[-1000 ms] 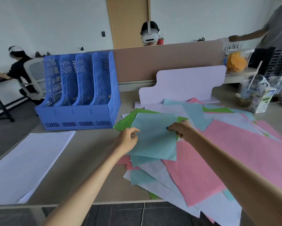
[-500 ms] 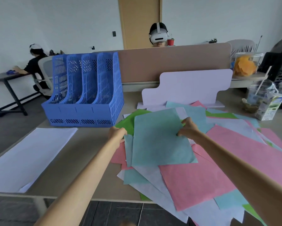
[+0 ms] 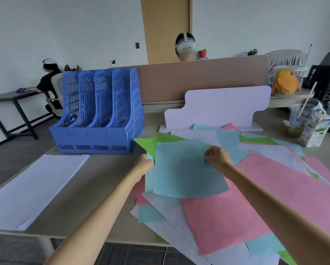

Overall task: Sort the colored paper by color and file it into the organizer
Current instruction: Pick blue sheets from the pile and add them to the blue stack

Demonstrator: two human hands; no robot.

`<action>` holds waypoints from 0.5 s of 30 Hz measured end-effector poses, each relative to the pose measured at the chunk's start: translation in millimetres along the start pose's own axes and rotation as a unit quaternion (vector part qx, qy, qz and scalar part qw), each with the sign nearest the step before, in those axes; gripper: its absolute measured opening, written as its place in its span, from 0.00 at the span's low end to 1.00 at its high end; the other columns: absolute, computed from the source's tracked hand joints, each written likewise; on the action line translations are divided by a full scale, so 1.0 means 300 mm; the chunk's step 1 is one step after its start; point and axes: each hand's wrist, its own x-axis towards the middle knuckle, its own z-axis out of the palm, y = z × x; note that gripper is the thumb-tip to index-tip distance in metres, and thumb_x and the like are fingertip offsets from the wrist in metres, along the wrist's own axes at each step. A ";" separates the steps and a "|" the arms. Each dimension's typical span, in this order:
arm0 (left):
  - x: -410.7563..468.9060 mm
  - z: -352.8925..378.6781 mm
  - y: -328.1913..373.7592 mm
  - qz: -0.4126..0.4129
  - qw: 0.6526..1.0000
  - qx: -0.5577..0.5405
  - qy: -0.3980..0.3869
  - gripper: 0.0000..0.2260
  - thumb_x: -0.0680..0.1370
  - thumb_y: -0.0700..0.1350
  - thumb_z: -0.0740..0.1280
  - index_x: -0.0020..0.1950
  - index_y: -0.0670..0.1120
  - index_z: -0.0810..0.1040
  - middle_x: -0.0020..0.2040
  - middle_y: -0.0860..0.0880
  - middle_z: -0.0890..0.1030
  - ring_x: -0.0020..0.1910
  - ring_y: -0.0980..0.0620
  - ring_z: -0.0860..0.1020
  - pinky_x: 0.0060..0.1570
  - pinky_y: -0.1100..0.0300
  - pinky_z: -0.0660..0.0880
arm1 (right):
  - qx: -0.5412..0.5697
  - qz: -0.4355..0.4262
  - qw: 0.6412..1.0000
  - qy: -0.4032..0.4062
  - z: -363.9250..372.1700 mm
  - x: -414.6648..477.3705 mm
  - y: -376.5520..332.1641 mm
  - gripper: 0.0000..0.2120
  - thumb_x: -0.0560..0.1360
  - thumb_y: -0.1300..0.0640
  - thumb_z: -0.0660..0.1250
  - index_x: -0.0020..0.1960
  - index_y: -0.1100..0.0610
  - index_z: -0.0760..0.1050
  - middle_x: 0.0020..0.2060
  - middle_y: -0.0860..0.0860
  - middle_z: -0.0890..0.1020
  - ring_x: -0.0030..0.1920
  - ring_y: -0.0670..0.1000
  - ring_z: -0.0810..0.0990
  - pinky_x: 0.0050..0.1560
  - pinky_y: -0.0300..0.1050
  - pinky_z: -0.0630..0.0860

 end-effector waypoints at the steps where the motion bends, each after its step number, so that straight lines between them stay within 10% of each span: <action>1: -0.005 -0.001 0.006 0.027 0.999 0.039 0.017 0.04 0.79 0.37 0.56 0.47 0.41 0.70 0.44 0.43 0.72 0.37 0.51 0.69 0.33 0.60 0.63 | 0.001 0.000 1.000 -0.001 0.001 0.001 0.003 0.13 0.69 0.67 0.64 0.51 0.57 0.80 0.34 0.45 0.72 0.42 0.52 0.74 0.41 0.41 0.69; 6: -0.024 -0.062 0.051 0.124 0.972 0.127 0.155 0.10 0.80 0.36 0.51 0.57 0.38 0.69 0.53 0.38 0.76 0.50 0.37 0.76 0.43 0.48 0.73 | 0.009 0.000 1.000 -0.007 -0.004 -0.008 0.012 0.12 0.69 0.68 0.64 0.50 0.57 0.79 0.34 0.44 0.71 0.42 0.52 0.74 0.40 0.41 0.69; 15: -0.060 -0.263 0.201 0.238 0.911 0.083 0.327 0.06 0.82 0.39 0.50 0.53 0.42 0.66 0.35 0.45 0.70 0.34 0.43 0.71 0.30 0.52 0.67 | 0.035 -0.014 0.999 -0.003 -0.011 -0.014 0.009 0.16 0.71 0.71 0.59 0.50 0.59 0.80 0.45 0.51 0.76 0.44 0.51 0.73 0.36 0.37 0.67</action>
